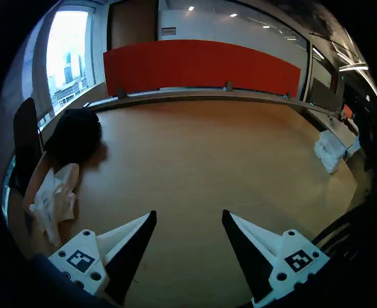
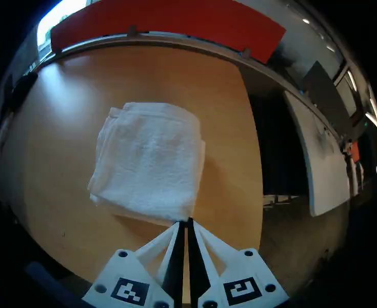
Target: Fold towel
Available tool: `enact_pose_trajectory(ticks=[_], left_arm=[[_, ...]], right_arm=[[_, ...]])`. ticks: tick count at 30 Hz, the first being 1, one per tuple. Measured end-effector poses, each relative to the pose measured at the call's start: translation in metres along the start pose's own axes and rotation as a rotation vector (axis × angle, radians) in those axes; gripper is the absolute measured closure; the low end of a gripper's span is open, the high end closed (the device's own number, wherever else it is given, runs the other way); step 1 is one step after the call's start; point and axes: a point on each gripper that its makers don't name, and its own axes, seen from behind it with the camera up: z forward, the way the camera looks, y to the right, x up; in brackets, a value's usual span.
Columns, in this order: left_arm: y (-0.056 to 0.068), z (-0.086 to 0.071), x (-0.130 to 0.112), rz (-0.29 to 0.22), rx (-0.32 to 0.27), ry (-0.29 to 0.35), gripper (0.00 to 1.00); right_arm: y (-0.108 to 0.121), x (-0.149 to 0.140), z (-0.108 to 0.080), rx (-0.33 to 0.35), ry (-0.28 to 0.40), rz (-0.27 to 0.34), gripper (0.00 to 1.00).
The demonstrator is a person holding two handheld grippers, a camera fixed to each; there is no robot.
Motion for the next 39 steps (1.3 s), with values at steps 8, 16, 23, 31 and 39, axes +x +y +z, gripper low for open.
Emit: enact_pose_trajectory(ticks=[8,16,23,31,39], left_arm=[[-0.0008,0.0002,0.0008,0.005,0.000,0.000,0.05],[-0.0014,0.0009,0.0001,0.006,0.002,-0.003,0.05],[-0.0021,0.0009,0.0004,0.005,0.003,-0.002,0.05],[-0.0017,0.0014,-0.0003,0.002,0.002,-0.003,0.06],[0.0002,0.0019,0.0003,0.005,-0.003,-0.002,0.06]], right_arm=[[0.0048,-0.0029,0.0042,-0.013,-0.007,0.012,0.96],[0.0043,-0.0019,0.0062,-0.018,-0.008,0.011,0.96],[0.0009,-0.0008,0.0071,-0.020,-0.002,0.016,0.87],[-0.0003,-0.0023,0.0049,-0.032,0.003,0.009,0.83],[-0.0049,0.0002,0.0049,-0.020,0.017,0.011,0.32]])
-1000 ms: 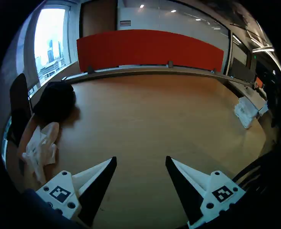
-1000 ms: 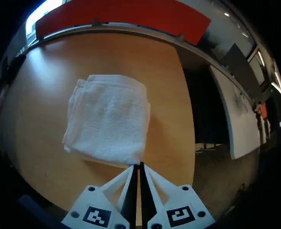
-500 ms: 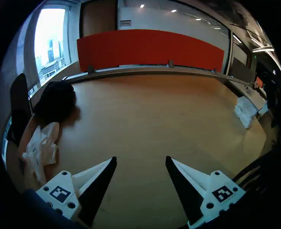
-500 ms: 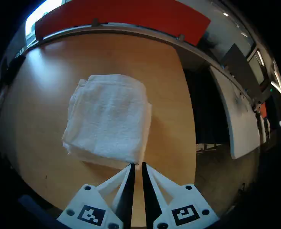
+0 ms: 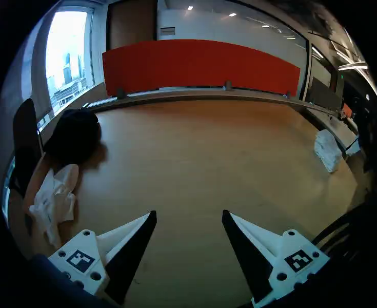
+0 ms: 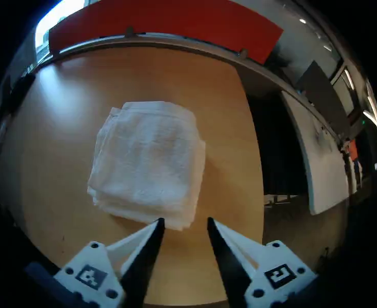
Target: Fold towel
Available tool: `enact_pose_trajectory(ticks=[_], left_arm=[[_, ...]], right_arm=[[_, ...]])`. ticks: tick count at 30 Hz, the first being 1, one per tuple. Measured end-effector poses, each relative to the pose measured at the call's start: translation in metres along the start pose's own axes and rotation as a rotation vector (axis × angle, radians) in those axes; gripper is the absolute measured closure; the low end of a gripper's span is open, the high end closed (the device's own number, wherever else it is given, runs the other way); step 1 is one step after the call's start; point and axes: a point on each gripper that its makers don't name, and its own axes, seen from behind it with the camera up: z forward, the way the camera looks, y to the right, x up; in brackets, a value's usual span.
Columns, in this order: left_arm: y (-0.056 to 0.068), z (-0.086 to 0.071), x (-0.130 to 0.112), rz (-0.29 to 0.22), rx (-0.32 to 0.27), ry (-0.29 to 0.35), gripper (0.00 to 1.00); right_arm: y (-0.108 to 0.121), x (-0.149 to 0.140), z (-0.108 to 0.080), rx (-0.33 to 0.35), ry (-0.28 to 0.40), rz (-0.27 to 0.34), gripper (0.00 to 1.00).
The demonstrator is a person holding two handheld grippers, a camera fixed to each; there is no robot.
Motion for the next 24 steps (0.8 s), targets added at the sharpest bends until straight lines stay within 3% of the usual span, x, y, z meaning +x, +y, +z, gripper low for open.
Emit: enact_pose_trajectory(ticks=[16,20,24], left_arm=[[-0.001,-0.004,-0.002,0.002,0.012,-0.007,0.06],[-0.001,-0.004,-0.004,0.002,0.016,-0.012,0.06],[-0.001,-0.004,-0.005,0.005,0.019,-0.018,0.06]], right_arm=[[-0.007,0.001,0.010,0.026,-0.002,-0.025,0.30],[-0.007,0.001,0.014,0.032,-0.006,-0.030,0.36],[-0.006,0.000,0.018,0.034,-0.012,-0.034,0.54]])
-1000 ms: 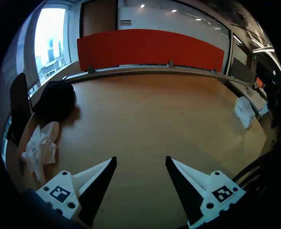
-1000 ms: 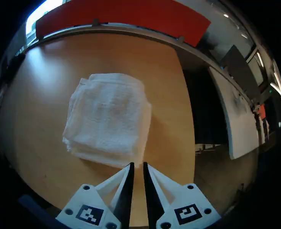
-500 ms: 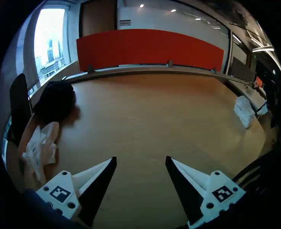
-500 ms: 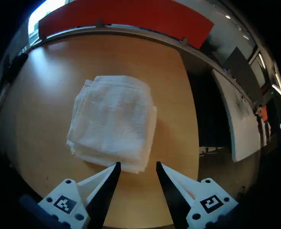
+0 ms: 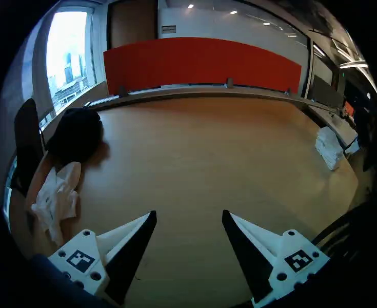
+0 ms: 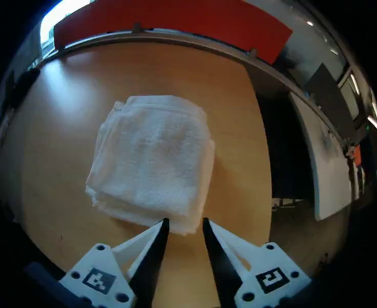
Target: Fold towel
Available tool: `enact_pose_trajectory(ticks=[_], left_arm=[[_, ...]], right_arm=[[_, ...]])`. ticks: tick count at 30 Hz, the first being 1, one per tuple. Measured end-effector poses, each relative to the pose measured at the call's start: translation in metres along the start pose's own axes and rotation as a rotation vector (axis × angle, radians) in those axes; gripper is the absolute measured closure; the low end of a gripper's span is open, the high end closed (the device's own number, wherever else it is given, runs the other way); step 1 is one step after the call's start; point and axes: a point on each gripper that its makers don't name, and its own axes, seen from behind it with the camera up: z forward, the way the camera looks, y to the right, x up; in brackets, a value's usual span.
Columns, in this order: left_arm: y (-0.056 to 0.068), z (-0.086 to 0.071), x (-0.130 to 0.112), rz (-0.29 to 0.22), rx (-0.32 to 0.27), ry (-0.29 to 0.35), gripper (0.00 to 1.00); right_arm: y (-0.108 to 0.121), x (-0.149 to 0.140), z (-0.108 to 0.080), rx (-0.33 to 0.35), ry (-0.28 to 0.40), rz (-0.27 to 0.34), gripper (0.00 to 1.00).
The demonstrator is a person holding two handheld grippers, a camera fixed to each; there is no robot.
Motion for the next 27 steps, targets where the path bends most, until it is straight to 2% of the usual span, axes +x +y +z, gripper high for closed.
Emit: enact_pose_trajectory(ticks=[3,9,27], left_arm=[[0.001,0.000,-0.001,0.000,0.001,-0.003,0.05],[0.002,0.001,0.000,-0.001,0.005,-0.005,0.05],[0.008,0.003,-0.001,0.007,0.004,-0.018,0.05]], right_arm=[[0.002,0.000,0.003,-0.006,-0.001,-0.001,0.66],[0.004,0.000,0.007,-0.002,-0.008,-0.002,0.66],[0.003,-0.003,0.016,0.012,-0.030,-0.053,0.66]])
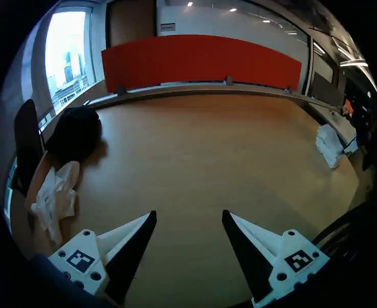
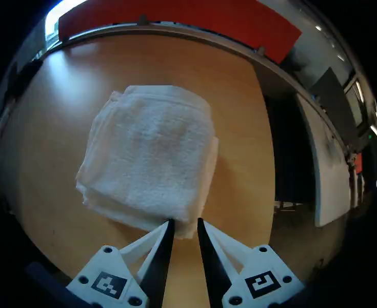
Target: Fold towel
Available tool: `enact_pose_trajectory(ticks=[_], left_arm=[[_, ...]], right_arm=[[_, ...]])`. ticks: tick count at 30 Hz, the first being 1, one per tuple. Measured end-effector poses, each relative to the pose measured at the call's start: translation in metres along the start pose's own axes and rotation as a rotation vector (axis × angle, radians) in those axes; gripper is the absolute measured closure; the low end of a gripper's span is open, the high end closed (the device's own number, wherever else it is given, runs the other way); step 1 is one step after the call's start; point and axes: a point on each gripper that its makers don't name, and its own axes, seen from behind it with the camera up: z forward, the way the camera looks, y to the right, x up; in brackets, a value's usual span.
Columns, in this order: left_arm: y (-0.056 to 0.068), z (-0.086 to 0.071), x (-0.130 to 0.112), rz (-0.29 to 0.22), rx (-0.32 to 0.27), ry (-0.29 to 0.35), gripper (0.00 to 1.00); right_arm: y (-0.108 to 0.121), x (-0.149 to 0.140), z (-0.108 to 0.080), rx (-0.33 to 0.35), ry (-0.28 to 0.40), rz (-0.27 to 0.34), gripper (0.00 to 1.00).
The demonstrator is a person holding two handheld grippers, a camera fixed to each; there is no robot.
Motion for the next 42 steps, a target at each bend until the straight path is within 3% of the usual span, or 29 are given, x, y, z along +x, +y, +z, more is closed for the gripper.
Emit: enact_pose_trajectory(ticks=[4,13,42], left_arm=[[0.001,0.000,0.001,0.003,0.000,0.000,0.05],[0.001,0.001,0.001,0.002,-0.001,-0.002,0.05],[0.002,0.007,0.007,-0.006,-0.012,0.013,0.05]], right_arm=[[-0.001,0.000,0.000,0.005,-0.002,-0.017,0.70],[0.000,0.001,-0.001,0.002,0.004,-0.034,0.98],[0.009,-0.007,-0.018,-0.018,-0.011,0.008,0.98]])
